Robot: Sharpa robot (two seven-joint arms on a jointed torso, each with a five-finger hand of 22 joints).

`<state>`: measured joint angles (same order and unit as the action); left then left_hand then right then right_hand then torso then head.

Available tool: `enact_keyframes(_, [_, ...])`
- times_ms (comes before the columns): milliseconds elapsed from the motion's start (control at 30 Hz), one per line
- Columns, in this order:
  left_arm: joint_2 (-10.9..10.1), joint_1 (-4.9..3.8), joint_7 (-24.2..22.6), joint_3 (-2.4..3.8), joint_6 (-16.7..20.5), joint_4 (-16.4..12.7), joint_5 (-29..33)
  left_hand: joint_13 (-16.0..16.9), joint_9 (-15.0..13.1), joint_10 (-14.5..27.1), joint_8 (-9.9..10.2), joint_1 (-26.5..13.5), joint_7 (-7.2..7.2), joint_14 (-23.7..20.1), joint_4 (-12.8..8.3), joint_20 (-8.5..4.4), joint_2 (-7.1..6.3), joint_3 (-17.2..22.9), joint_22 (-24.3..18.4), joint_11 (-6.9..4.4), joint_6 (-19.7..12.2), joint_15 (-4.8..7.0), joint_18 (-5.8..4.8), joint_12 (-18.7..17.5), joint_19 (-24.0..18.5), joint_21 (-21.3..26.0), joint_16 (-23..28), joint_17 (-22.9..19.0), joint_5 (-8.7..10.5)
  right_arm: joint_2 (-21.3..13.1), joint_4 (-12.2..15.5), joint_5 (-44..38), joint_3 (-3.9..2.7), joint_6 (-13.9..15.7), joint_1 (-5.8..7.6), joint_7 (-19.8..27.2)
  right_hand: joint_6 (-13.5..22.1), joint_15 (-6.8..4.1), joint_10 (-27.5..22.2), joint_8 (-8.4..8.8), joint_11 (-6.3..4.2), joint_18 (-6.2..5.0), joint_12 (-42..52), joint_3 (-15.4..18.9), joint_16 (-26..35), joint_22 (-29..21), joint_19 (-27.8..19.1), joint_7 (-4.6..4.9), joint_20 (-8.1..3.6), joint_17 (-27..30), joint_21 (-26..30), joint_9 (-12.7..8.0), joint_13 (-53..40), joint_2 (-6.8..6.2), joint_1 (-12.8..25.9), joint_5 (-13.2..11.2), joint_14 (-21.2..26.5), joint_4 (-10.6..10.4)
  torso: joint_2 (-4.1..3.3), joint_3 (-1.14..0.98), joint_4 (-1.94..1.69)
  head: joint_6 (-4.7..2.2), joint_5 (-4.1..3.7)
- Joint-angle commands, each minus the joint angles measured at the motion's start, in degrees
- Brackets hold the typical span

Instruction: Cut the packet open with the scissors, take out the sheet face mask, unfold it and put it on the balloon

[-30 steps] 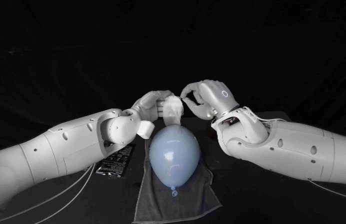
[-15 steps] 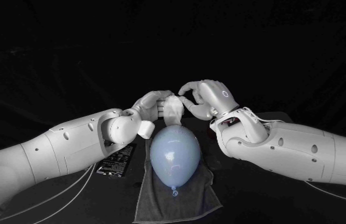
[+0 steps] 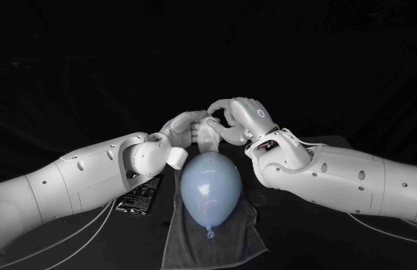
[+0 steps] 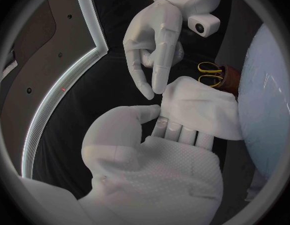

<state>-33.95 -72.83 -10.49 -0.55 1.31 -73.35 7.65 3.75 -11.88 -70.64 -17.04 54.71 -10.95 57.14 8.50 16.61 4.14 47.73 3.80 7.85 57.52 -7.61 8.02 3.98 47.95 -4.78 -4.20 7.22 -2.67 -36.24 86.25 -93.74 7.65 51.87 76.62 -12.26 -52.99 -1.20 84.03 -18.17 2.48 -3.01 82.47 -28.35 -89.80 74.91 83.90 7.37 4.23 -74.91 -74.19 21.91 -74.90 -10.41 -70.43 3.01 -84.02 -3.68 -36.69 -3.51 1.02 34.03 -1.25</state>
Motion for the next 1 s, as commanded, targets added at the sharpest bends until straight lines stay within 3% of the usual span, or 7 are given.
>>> enact_keyframes(33, [0.07, -0.11, -1.04, 0.09, 0.97, -0.27, 0.08, -0.05, 0.11, 0.48, 0.53, -0.12, -0.5, -0.49, 1.13, 0.06, -1.12, -1.79, 0.08, 0.53, -0.31, -0.29, 0.9, -0.39, 0.61, -0.23, 0.18, 0.0, -0.1, 0.19, -0.58, 0.03, -0.04, -1.97, 0.04, -1.59, 0.08, 0.33, 1.87, 0.54, 0.54, -0.02, -0.48, 0.65, -0.2, 10.88, 0.45, 0.41, 0.39, -15.09, 0.27, -0.19, -10.19, -0.52, 0.1, -0.26, -5.98, -0.39, 0.02, -0.05, 0.0, -0.05, 0.04])
enact_keyframes(133, [0.01, -0.11, -1.08, 0.08, 1.12, -0.38, 0.39, -0.06, 0.15, 1.18, 0.84, -0.72, -0.79, -0.91, 3.03, 0.07, -3.04, -5.79, 0.07, 0.88, -0.79, -0.5, 0.92, -0.41, 0.84, -0.18, 0.29, -0.05, -0.14, 0.18, -0.66, 0.94, -0.04, -1.5, 0.04, -1.54, 0.05, 0.34, 1.87, 0.63, 0.56, -0.05, -0.46, 0.75, -0.2, 10.84, 0.41, 0.42, 0.43, -15.09, 0.4, -0.23, -10.21, -0.44, 0.14, -0.25, -5.98, -0.55, 0.01, -0.09, 0.02, -0.08, 0.09])
enact_keyframes(300, [-0.17, -0.11, -1.24, 0.08, 0.93, -0.67, 1.05, -0.09, 0.34, 3.01, 1.62, -1.06, -1.45, -1.68, 5.77, 0.06, -4.95, -11.93, 0.06, 1.48, -2.12, -0.91, 0.91, -0.45, 1.05, -0.04, 0.33, -0.13, -0.12, -0.34, -0.03, 2.69, -0.07, 0.38, 0.04, -0.43, -0.21, 0.34, 1.86, 0.84, 0.51, -0.06, -0.43, 0.76, -0.2, 10.86, 0.43, 0.35, 0.54, -15.09, 0.32, -0.36, -10.23, -0.04, -0.5, -0.23, -5.98, -0.64, 0.02, -0.12, 0.02, -0.17, 0.1])
enact_keyframes(400, [-0.33, -0.11, -1.56, 0.08, 0.46, -0.85, 1.51, -0.17, 0.98, 7.37, 3.37, -1.41, -2.85, -1.35, 8.14, 0.06, -5.62, -16.61, 0.08, 2.75, -5.21, -1.46, 1.0, -0.39, 1.43, -0.02, 0.02, 0.01, -0.11, -0.96, 0.49, 5.66, -0.13, 1.92, 0.04, 1.33, -0.23, 0.34, 1.85, 1.03, 0.52, -0.08, -0.45, 0.76, -0.2, 10.85, 0.43, 0.39, 0.59, -15.09, 0.36, -0.46, -10.21, 0.16, -0.79, -0.21, -5.98, -0.7, 0.04, -0.14, 0.05, -0.26, 0.18])
enact_keyframes(633, [-0.52, -0.1, -2.32, 0.07, -0.72, -1.27, 1.77, -0.05, 1.15, 9.07, 4.01, -5.91, -3.41, -1.46, 8.4, 0.06, -4.64, -23.98, 0.07, 3.19, -6.35, -1.72, 0.98, -0.11, 1.48, 0.2, 0.05, 0.11, -0.1, -2.04, 0.59, 19.59, -0.4, 1.79, 0.14, 7.97, -0.1, 0.66, 1.76, 2.18, 0.89, -0.26, -0.47, 1.49, -0.2, 10.63, 0.14, 0.77, 0.95, -15.09, 1.23, -1.05, -10.2, 1.58, 0.23, -0.15, -5.98, -2.85, 0.02, -0.13, 0.01, -0.35, 0.26])
enact_keyframes(833, [-0.43, -0.09, -2.81, 0.06, -1.24, -1.51, 1.05, -0.03, 1.15, 9.44, 4.13, -10.73, -3.52, -1.6, 8.49, 0.06, -2.75, -28.49, 0.07, 3.3, -6.52, -1.81, 0.91, 0.0, 1.39, 0.31, 0.09, 0.14, -0.07, -1.89, -0.38, 32.26, -0.61, -4.18, 0.8, 11.38, 0.06, 0.87, 1.32, 3.04, 1.12, -0.47, -1.07, 2.29, -0.2, 10.38, -0.23, 0.99, 1.2, -15.09, 2.24, -1.46, -9.83, 2.88, 1.33, -0.12, -5.98, -4.78, -0.01, -0.13, 0.04, -0.36, 0.26])
enact_keyframes(1000, [-0.28, -0.06, -3.61, 0.05, -1.36, -1.51, -0.47, -0.06, 1.22, 9.89, 4.33, -12.97, -3.67, -1.81, 8.51, 0.07, -1.95, -30.42, 0.06, 3.44, -6.83, -1.91, 0.83, -0.08, 1.18, 0.39, 0.17, 0.11, -0.1, -1.36, -1.32, 37.17, -0.71, -9.77, 1.53, 10.92, 0.1, 0.88, 1.25, 3.18, 1.1, -0.53, -1.15, 2.24, -0.2, 10.31, -0.34, 0.97, 1.23, -15.09, 2.54, -1.52, -9.78, 3.14, 1.01, -0.06, -5.98, -4.73, -0.07, -0.08, 0.02, -0.37, 0.14])
